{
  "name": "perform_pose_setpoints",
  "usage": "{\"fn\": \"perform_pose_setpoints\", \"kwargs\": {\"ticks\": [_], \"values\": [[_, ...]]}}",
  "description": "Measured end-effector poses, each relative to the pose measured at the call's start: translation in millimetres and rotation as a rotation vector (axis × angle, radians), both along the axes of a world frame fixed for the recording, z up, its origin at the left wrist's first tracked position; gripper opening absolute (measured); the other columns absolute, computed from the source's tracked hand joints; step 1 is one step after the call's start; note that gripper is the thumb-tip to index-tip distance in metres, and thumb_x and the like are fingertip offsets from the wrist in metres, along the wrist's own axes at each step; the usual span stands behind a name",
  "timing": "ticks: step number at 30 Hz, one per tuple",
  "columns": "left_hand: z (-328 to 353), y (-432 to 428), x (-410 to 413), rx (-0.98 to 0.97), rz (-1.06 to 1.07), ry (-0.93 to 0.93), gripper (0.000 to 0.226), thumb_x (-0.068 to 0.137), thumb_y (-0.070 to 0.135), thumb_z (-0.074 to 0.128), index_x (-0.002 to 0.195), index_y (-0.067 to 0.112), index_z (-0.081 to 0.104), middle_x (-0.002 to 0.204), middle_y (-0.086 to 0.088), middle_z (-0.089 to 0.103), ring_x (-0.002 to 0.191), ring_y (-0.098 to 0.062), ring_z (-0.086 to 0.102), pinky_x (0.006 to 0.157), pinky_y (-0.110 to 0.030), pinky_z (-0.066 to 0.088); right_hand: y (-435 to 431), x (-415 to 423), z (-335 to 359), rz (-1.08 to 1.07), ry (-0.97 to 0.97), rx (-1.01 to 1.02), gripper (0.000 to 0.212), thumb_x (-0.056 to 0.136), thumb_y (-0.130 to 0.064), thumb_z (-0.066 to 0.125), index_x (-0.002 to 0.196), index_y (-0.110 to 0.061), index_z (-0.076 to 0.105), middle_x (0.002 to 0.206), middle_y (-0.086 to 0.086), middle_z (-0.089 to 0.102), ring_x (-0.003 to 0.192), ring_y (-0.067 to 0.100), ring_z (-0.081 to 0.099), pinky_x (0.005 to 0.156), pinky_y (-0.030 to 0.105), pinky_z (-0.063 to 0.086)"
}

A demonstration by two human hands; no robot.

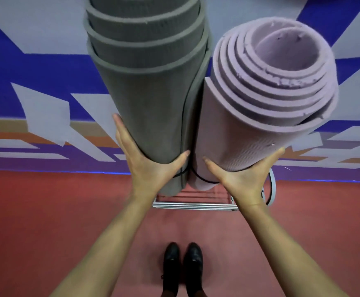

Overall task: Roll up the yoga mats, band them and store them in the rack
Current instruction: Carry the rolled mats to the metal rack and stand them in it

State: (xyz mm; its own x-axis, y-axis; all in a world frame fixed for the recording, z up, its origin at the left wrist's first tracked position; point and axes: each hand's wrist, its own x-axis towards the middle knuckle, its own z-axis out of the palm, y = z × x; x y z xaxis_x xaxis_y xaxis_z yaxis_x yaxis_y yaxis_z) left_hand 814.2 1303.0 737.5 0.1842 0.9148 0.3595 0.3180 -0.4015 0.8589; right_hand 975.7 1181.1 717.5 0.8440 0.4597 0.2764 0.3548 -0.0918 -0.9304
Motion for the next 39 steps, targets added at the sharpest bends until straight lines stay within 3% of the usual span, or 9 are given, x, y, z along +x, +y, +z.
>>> {"fn": "perform_pose_setpoints", "kwargs": {"ticks": [4,8,12,15,24,29,32,37,39], "values": [[-14.4,-11.1,-10.5,-0.058,0.042,-0.025,0.149,0.052,0.045,0.097,0.162,0.000,0.008,0.169,-0.016,0.017,0.157,-0.031,0.022,0.128,-0.047,0.020,-6.2,-13.9,0.6,0.014,-0.038,-0.035,0.136,0.053,-0.051,0.100,0.147,0.008,0.023,0.151,0.023,0.036,0.143,0.034,0.042,0.120,0.049,0.036],[-38.7,-2.2,-20.4,-0.078,0.047,-0.042,0.144,0.048,0.039,0.100,0.161,0.017,0.013,0.165,0.003,0.025,0.153,-0.025,0.030,0.127,-0.047,0.026,-4.2,-18.0,-14.3,0.040,-0.002,-0.049,0.133,0.052,-0.050,0.101,0.145,0.007,0.025,0.147,0.019,0.043,0.138,0.038,0.048,0.114,0.056,0.042],[-62.6,9.4,-16.4,-0.114,0.045,-0.045,0.143,0.048,0.046,0.098,0.160,0.020,0.013,0.164,-0.015,0.027,0.153,-0.035,0.030,0.124,-0.059,0.026,1.9,-16.0,-38.2,0.014,0.049,-0.065,0.137,0.050,-0.051,0.103,0.147,0.006,0.025,0.147,0.019,0.047,0.137,0.036,0.051,0.114,0.052,0.043],[-80.4,12.6,-13.0,-0.151,0.041,-0.065,0.148,0.048,0.044,0.100,0.162,0.016,0.010,0.164,-0.015,0.027,0.153,-0.034,0.032,0.123,-0.060,0.029,6.3,-14.3,-59.0,0.014,0.096,-0.096,0.136,0.049,-0.049,0.104,0.147,0.007,0.027,0.145,0.016,0.052,0.135,0.035,0.055,0.111,0.053,0.047],[-92.4,4.8,-14.5,-0.289,0.052,0.032,0.164,0.043,0.043,0.106,0.164,0.029,-0.005,0.169,-0.004,0.023,0.154,-0.015,0.030,0.125,-0.046,0.032,-2.2,-24.4,-76.9,0.083,0.013,-0.167,0.140,0.051,-0.045,0.103,0.154,0.002,0.020,0.154,0.013,0.040,0.145,0.027,0.044,0.118,0.049,0.040],[-84.7,-5.8,-3.2,-0.289,0.124,0.078,0.155,0.048,0.034,0.106,0.160,0.041,-0.001,0.166,0.008,0.019,0.152,-0.011,0.028,0.123,-0.032,0.028,-6.0,-27.8,-83.9,0.111,-0.113,-0.265,0.146,0.057,-0.037,0.103,0.155,0.014,0.009,0.159,0.027,0.034,0.148,0.034,0.041,0.119,0.044,0.038],[-97.9,-8.1,-4.1,-0.293,0.132,0.107,0.153,0.047,0.032,0.107,0.160,0.039,0.003,0.167,0.002,0.023,0.150,-0.012,0.031,0.121,-0.031,0.030,-5.4,-27.4,-87.9,0.131,-0.120,-0.275,0.145,0.061,-0.048,0.098,0.154,0.017,0.008,0.158,0.026,0.035,0.148,0.027,0.039,0.122,0.030,0.034],[-133.2,-6.1,-17.6,-0.339,0.106,0.267,0.155,0.050,0.040,0.104,0.162,0.042,-0.003,0.162,0.003,0.025,0.141,-0.025,0.044,0.115,-0.050,0.043,-3.5,-22.5,-113.5,0.160,-0.165,-0.238,0.144,0.073,-0.060,0.087,0.162,-0.022,-0.020,0.169,0.026,0.014,0.158,0.025,0.023,0.125,0.033,0.028],[-140.6,-3.5,-17.4,-0.302,0.080,0.311,0.152,0.054,0.044,0.102,0.161,0.044,-0.007,0.163,0.002,0.024,0.140,-0.031,0.048,0.111,-0.056,0.046,-3.7,-17.2,-125.4,0.149,-0.218,-0.252,0.141,0.072,-0.059,0.087,0.163,-0.033,-0.017,0.166,0.029,0.018,0.154,0.034,0.029,0.118,0.034,0.033]]}}
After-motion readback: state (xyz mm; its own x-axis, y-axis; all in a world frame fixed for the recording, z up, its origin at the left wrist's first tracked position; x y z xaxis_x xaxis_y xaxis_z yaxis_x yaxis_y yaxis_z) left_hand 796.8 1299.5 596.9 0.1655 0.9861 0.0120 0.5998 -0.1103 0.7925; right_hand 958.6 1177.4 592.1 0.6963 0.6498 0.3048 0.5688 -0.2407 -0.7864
